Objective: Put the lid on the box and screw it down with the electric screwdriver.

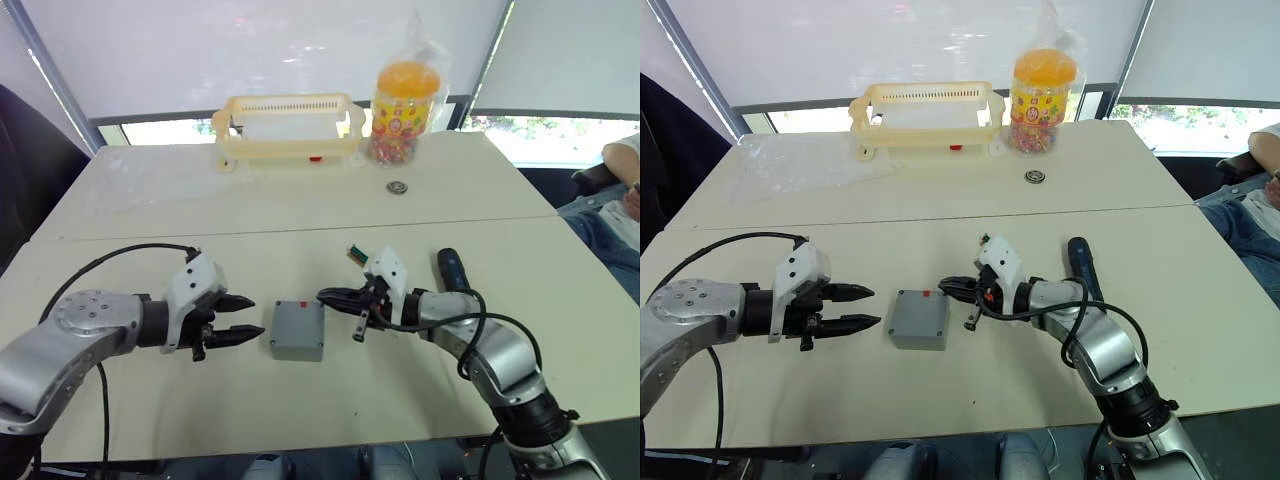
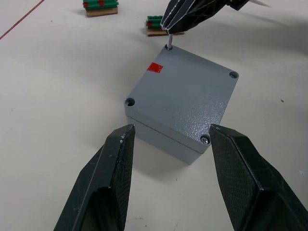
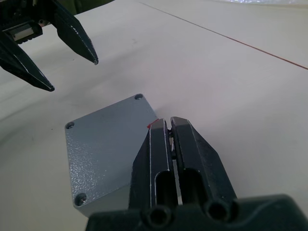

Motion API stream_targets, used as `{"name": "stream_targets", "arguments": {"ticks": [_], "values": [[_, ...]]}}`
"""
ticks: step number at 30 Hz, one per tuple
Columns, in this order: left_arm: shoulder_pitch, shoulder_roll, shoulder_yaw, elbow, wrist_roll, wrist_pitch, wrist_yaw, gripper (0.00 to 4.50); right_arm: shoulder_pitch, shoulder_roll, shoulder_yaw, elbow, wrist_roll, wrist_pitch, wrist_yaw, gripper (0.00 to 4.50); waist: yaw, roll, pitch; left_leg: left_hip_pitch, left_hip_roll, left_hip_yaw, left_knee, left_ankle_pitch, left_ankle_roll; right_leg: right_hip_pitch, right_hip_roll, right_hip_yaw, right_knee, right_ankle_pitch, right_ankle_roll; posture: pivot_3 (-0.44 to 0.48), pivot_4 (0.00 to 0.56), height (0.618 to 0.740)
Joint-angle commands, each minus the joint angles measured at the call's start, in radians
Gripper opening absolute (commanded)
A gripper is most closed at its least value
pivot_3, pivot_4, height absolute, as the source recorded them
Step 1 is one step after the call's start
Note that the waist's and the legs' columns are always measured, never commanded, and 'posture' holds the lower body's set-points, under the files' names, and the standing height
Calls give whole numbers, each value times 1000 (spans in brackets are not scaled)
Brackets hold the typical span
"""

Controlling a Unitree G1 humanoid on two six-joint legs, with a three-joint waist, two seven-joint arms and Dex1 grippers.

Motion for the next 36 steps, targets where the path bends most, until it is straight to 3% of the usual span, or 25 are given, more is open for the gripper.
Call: {"name": "stream_targets", "arguments": {"ticks": [1,36], "values": [[-6,-3,23,-21,-11,-7,5,2470,-8,5,2,-3,-7,-35,1,42,0,0,0,0,0,0,0,0,0,0,0,0,0,0,0,0,150,740],[-11,-16,2,-9,9,-22,13,2470,-4,-15,-1,-28,3,-12,35,42,0,0,0,0,0,0,0,0,0,0,0,0,0,0,0,0,150,740]]}}
